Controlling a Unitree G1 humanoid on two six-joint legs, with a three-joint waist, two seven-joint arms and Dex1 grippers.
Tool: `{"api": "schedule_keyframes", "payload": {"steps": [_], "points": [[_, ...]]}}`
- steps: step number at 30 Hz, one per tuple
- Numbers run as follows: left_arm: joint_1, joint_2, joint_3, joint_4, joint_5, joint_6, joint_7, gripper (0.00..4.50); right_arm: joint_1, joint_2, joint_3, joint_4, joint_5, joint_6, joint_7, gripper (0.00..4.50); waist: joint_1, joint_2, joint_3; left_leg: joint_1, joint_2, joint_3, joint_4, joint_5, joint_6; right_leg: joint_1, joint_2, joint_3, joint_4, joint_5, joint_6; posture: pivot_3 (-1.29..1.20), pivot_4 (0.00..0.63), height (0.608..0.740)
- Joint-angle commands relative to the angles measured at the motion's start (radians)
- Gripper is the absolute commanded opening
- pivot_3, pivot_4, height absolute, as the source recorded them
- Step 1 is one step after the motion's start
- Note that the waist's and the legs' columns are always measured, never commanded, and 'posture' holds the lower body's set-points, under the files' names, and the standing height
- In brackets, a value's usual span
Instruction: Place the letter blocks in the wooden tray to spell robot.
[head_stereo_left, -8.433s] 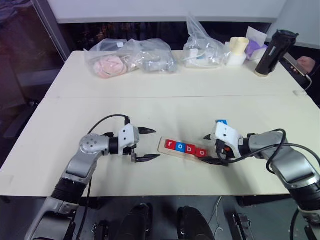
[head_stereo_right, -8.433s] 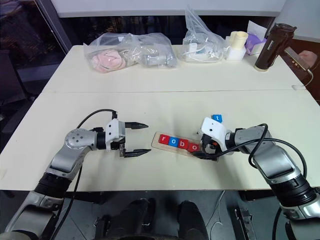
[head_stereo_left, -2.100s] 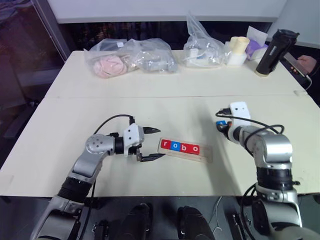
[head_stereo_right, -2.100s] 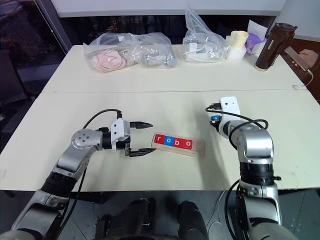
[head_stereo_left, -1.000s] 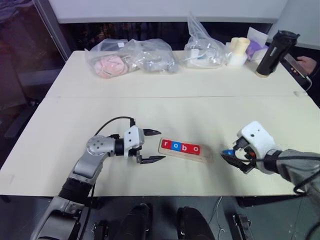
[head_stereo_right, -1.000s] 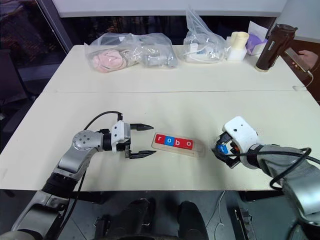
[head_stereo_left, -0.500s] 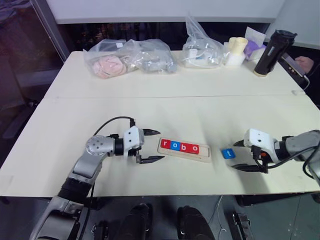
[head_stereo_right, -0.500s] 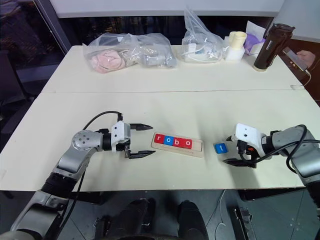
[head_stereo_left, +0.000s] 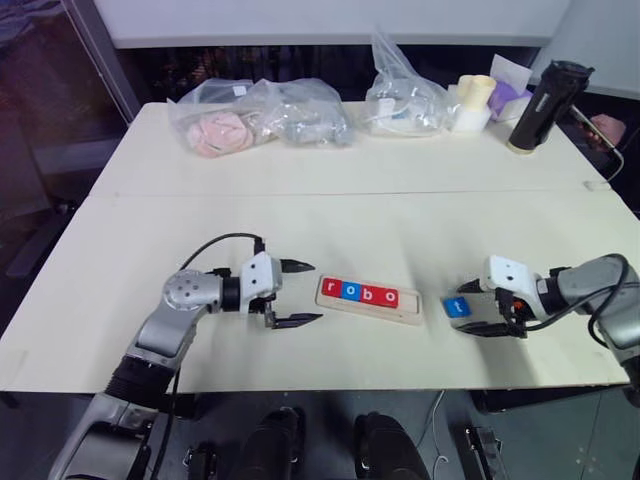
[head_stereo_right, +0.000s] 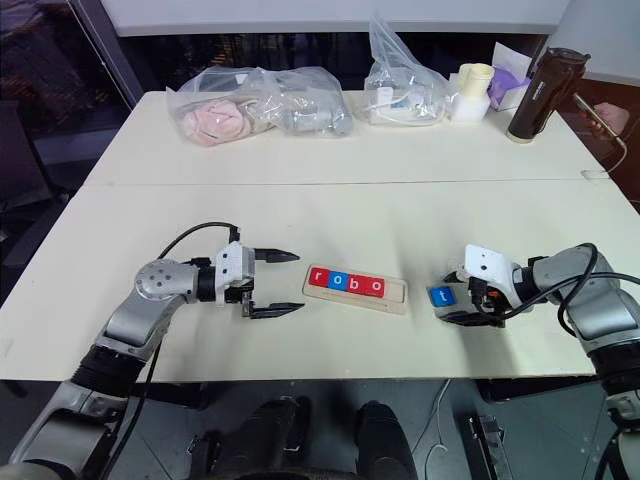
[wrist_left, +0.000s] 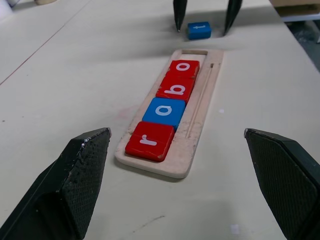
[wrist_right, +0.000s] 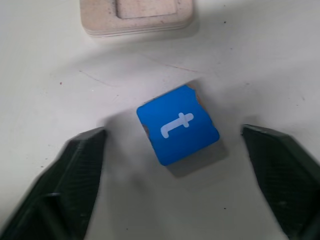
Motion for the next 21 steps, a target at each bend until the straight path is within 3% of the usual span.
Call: {"api": "schedule_keyframes", "payload": {"steps": [1,3,14,21], "points": [[0.000,0.028,0.026,-0.047,-0.043,0.018,-0.039,4.50,-0.011,0.012,-0.002,-0.005,-0.004,-0.008,0.010,2.05,-0.001,0.000,0.000,0.000,0.000,0.000,0.000,0.000,0.000,0.000,0.000,0.000,0.000,0.000,0.000,0.00,0.150,0.738],[-0.002,0.045,0.036,-0.053,-0.064,0.034,-0.061,4.50,-0.016,0.017,-0.007,-0.018,-0.009,-0.011,-0.002,1.09,-0.002,0.000,0.000,0.000,0.000,0.000,0.000,0.000,0.000,0.000,0.000,0.000,0.000,0.000,0.000,0.00,0.150,0.738],[-0.020,0.066,0.086,-0.084,-0.147,0.097,-0.095,4.50,-0.035,0.055,-0.038,-0.321,0.090,0.223,-0.064,1.10,0.000,0.002,0.000,0.000,0.000,0.000,-0.001,0.000,0.000,-0.001,0.000,0.000,0.000,0.000,0.000,0.00,0.150,0.738],[-0.026,0.064,0.088,-0.090,-0.144,0.105,-0.087,4.50,-0.018,0.070,-0.002,-0.357,0.057,0.246,-0.094,1.10,0.000,0.002,0.000,-0.001,0.000,0.000,0.000,0.000,0.000,-0.001,0.000,0.000,0.000,0.000,-0.001,0.00,0.150,0.738]]}}
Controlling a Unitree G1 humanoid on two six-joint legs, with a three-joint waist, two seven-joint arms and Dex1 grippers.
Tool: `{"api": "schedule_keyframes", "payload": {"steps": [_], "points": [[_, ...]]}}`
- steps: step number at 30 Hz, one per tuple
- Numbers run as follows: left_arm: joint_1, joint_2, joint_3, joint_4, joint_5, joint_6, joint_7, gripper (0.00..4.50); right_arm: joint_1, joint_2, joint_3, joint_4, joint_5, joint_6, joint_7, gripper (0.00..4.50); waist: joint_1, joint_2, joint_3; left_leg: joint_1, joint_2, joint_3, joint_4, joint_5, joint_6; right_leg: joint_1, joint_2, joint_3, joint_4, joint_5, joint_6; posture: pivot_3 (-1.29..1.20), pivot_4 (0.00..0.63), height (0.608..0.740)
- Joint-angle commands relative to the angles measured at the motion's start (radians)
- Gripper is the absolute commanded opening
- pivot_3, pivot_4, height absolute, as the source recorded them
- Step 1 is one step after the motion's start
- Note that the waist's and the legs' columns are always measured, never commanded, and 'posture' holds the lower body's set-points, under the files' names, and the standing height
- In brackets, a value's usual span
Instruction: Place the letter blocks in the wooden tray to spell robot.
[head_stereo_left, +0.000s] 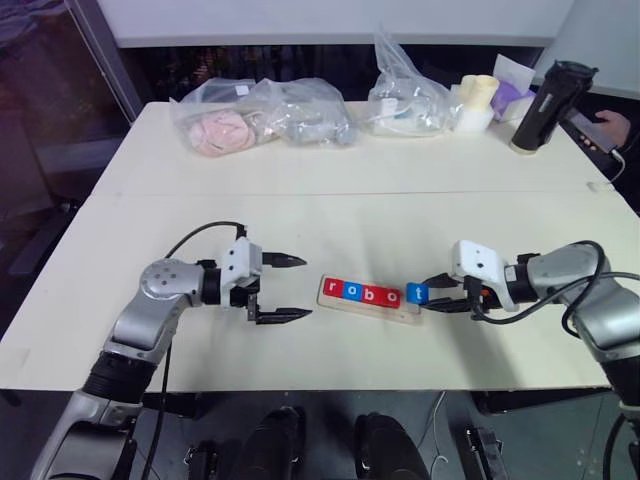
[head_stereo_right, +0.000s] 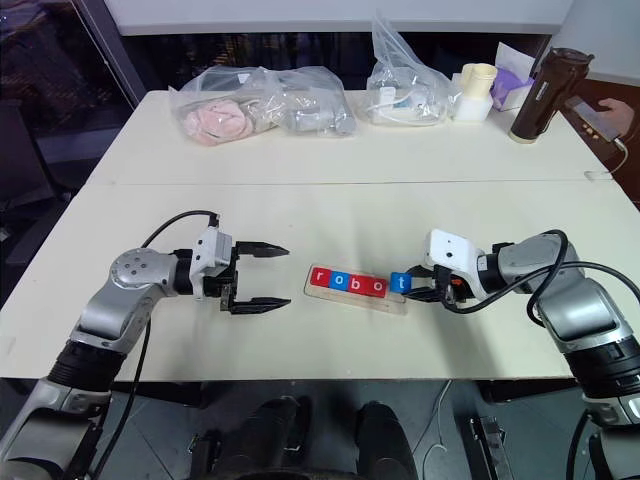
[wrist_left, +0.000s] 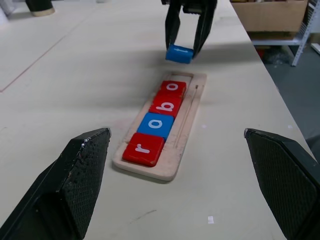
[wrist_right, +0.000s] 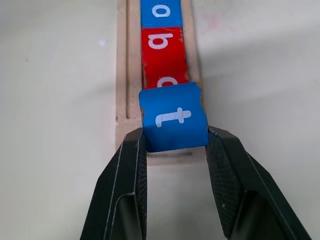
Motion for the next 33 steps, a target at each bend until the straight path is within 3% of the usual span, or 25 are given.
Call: {"api": "schedule_keyframes", "payload": {"steps": [1,15,21,22,33], "points": [[-0.015,-0.001,0.018,-0.029,-0.009,-0.004,0.005,4.50,0.000,0.004,0.006,-0.017,-0.010,-0.002,-0.012,1.10,0.000,0.000,0.000,0.000,0.000,0.000,0.000,0.000,0.000,0.000,0.000,0.000,0.000,0.000,0.000,0.00,0.150,0.738],[-0.006,-0.007,0.017,-0.048,-0.006,-0.002,0.022,4.50,-0.036,0.030,0.044,0.044,-0.041,-0.013,-0.017,1.10,0.000,0.000,0.000,0.000,0.000,0.000,0.000,0.000,0.000,0.000,0.000,0.000,0.000,0.000,0.000,0.00,0.150,0.738],[0.004,-0.006,0.015,-0.056,-0.002,-0.005,0.031,4.50,-0.049,0.037,0.053,0.053,-0.048,-0.014,-0.018,4.15,0.000,0.000,0.000,0.000,0.000,0.000,0.000,0.000,0.000,0.000,0.000,0.000,0.000,0.000,0.000,0.00,0.150,0.738],[0.005,-0.006,0.014,-0.056,-0.001,-0.006,0.033,4.50,-0.051,0.037,0.054,0.045,-0.046,-0.010,-0.016,4.47,0.000,0.000,0.000,0.000,0.000,0.000,0.000,0.000,0.000,0.000,0.000,0.000,0.000,0.000,0.000,0.00,0.150,0.738],[0.008,-0.015,0.006,-0.052,0.009,-0.014,0.034,4.50,-0.082,0.006,0.026,0.135,-0.076,-0.057,-0.050,4.47,0.001,0.000,0.000,0.000,0.000,0.000,0.000,0.000,0.000,0.000,0.000,0.000,0.000,0.000,0.000,0.00,0.150,0.738]]}}
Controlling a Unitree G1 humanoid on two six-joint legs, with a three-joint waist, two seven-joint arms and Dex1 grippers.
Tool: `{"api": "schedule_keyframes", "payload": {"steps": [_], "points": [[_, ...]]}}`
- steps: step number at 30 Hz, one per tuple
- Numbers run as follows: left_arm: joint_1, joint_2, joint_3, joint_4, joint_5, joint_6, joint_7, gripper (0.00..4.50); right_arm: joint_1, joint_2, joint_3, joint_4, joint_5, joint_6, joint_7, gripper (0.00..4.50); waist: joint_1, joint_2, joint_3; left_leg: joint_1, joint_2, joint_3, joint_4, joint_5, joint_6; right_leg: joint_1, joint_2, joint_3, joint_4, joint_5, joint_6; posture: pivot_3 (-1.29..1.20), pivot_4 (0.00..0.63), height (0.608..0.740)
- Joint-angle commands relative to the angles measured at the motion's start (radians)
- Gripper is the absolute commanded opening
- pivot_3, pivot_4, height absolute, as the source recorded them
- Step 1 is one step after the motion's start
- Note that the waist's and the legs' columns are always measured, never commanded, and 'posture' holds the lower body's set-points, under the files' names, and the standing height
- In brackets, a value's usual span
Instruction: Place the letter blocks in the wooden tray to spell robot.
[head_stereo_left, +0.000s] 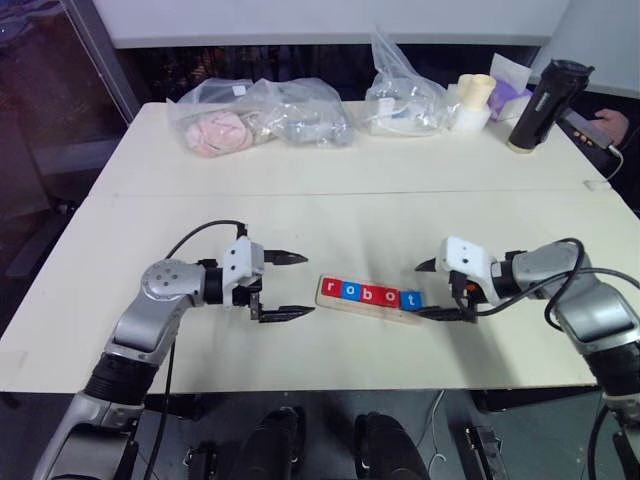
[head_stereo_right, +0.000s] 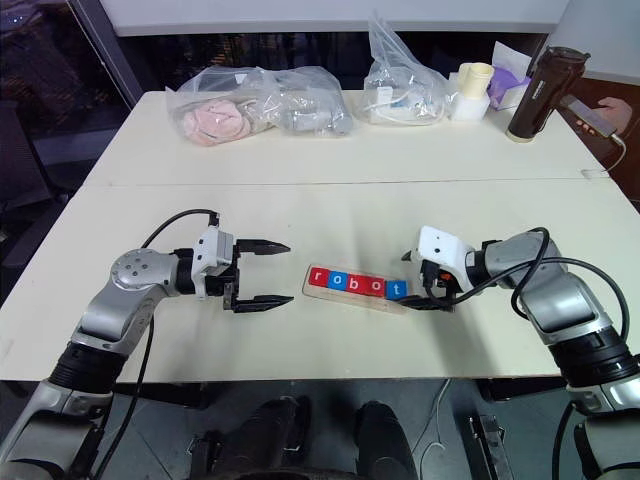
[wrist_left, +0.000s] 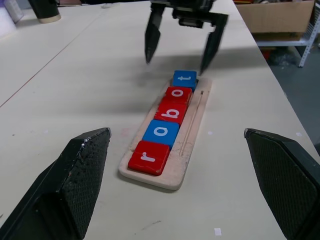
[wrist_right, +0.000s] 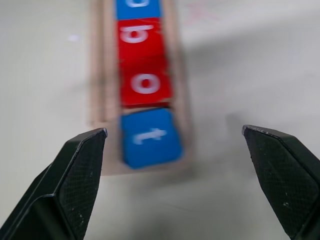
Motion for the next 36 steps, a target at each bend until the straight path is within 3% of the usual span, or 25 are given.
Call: {"api": "schedule_keyframes", "payload": {"steps": [1,27,36], "points": [[-0.002,-0.003,0.005,-0.027,0.001,-0.013,0.003,4.50,-0.010,-0.034,-0.029,0.030,-0.018,-0.045,0.010,4.47,0.001,0.000,0.000,0.000,0.000,0.000,0.000,0.000,0.000,0.000,0.000,0.000,0.000,0.000,0.000,0.00,0.150,0.738],[0.000,0.000,0.009,-0.034,0.007,-0.010,0.003,4.50,-0.047,0.007,-0.011,0.066,-0.058,-0.092,-0.001,4.47,-0.001,0.000,0.000,0.000,0.000,0.000,0.000,0.000,0.000,0.000,0.000,0.000,0.000,0.001,0.001,0.00,0.150,0.738],[0.010,0.035,0.020,-0.063,-0.002,0.051,0.009,4.50,0.097,-0.102,-0.180,-0.175,0.047,0.031,0.004,4.47,0.001,0.000,0.000,0.000,0.000,0.000,0.000,0.000,0.000,0.000,0.000,0.000,0.000,0.000,0.001,0.00,0.150,0.738]]}}
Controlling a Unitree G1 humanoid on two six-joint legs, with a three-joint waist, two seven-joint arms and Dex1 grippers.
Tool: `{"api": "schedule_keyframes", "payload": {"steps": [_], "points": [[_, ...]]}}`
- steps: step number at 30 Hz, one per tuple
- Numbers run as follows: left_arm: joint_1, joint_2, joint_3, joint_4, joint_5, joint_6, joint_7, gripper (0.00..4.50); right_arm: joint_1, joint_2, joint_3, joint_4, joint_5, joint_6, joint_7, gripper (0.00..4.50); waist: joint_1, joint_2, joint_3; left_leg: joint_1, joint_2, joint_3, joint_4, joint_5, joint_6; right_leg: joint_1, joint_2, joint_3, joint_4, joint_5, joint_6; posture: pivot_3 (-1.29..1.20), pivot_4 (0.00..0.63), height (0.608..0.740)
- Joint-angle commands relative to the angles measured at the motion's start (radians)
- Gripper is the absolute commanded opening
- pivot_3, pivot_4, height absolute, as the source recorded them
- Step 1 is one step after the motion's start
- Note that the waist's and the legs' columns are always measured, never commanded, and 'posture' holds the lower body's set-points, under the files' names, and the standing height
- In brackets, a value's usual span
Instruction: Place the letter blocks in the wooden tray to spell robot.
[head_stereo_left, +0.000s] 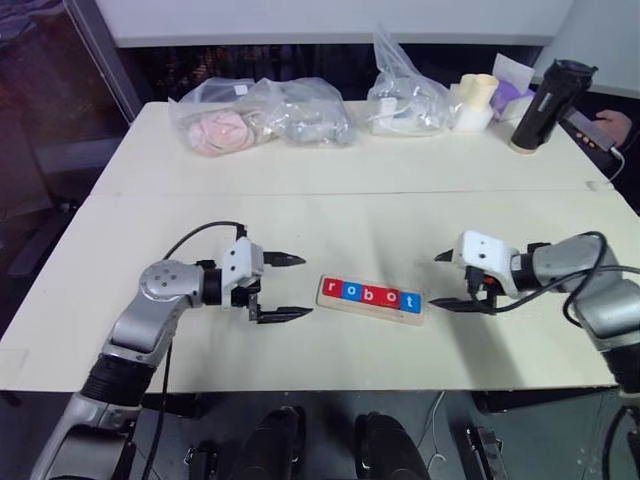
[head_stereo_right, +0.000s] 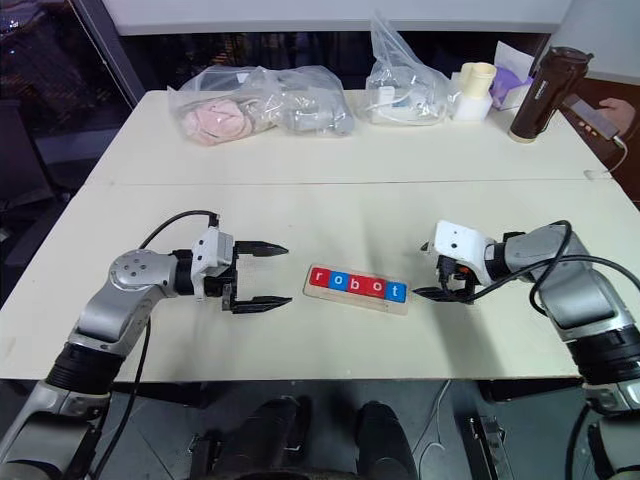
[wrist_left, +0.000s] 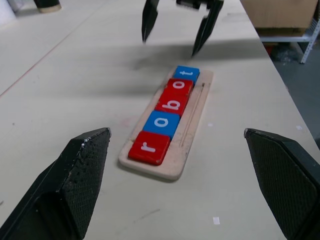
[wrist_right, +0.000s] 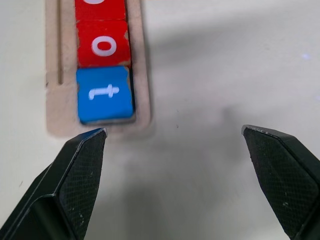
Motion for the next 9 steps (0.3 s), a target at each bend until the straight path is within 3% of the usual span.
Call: {"api": "schedule_keyframes", "payload": {"steps": [1,9], "points": [[0.002,0.019,0.020,-0.044,-0.012,0.020,0.005,4.50,0.074,-0.049,-0.125,-0.167,0.084,0.081,0.002,4.47,0.001,0.000,0.000,0.000,0.000,0.000,0.000,0.000,0.000,0.000,0.000,0.000,0.000,0.000,0.000,0.00,0.150,0.738],[0.019,0.045,0.051,-0.081,-0.047,0.117,0.034,4.50,0.264,-0.087,-0.361,-0.439,0.214,0.292,-0.049,4.47,-0.001,0.000,0.000,0.000,0.000,0.000,0.000,0.000,0.000,0.000,0.000,0.000,0.000,-0.001,-0.001,0.00,0.150,0.738]]}}
